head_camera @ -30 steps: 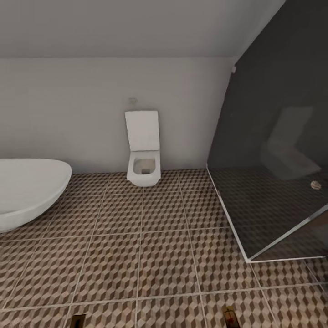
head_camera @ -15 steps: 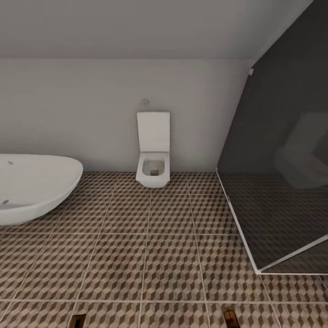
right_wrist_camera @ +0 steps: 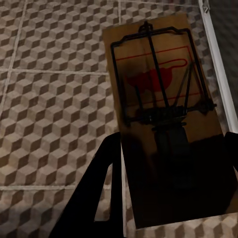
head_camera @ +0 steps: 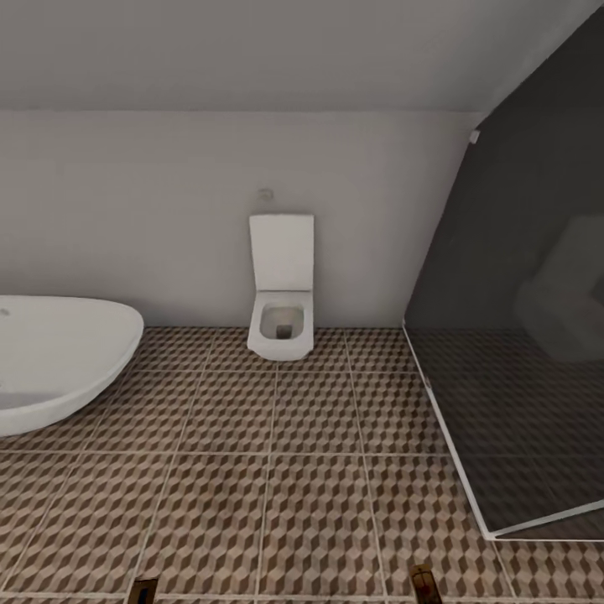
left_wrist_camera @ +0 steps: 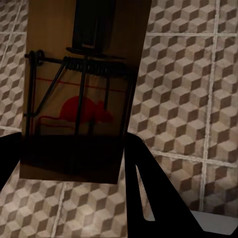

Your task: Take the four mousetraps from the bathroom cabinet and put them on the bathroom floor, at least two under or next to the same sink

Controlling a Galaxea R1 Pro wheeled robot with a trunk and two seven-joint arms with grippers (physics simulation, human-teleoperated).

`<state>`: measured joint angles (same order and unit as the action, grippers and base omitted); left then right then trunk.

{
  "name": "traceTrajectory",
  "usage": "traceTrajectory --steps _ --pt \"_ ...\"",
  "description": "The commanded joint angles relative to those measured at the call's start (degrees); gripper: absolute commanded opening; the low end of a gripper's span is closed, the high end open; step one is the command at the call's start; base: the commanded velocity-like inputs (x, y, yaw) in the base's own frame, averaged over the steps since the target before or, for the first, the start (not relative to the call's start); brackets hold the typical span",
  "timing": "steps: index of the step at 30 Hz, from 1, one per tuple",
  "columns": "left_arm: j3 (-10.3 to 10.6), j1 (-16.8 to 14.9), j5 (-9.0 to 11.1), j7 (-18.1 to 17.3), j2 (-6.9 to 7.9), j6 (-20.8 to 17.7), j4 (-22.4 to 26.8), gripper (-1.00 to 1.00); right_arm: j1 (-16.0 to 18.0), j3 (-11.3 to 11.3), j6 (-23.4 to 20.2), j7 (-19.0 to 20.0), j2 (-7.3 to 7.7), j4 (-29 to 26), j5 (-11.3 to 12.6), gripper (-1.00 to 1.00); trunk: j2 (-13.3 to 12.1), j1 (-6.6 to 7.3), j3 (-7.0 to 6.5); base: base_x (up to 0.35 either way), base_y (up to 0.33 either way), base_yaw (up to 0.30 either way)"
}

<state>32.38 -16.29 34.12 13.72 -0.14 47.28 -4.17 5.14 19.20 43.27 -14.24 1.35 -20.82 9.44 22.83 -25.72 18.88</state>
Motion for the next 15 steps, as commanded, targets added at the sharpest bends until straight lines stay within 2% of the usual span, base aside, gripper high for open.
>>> traceTrajectory --steps 1,11,15 --pt "0.4 -0.1 -0.3 0.7 -0.04 0.1 -0.1 -1.00 0.0 0.5 0.2 0.0 0.06 0.0 0.7 -1.00 0.1 -0.06 0.09 0.331 0.000 0.000" --pt "0.4 -0.1 -0.3 0.7 -0.04 0.1 -0.1 -1.00 0.0 0.5 0.2 0.1 0.06 0.0 0.7 -1.00 0.1 -0.06 0.09 0.330 0.000 0.000" --pt "0.4 -0.1 -0.3 0.7 -0.04 0.1 -0.1 -1.00 0.0 0.5 0.2 0.1 0.06 0.0 0.7 -1.00 0.1 -0.06 0.09 0.147 0.000 0.000"
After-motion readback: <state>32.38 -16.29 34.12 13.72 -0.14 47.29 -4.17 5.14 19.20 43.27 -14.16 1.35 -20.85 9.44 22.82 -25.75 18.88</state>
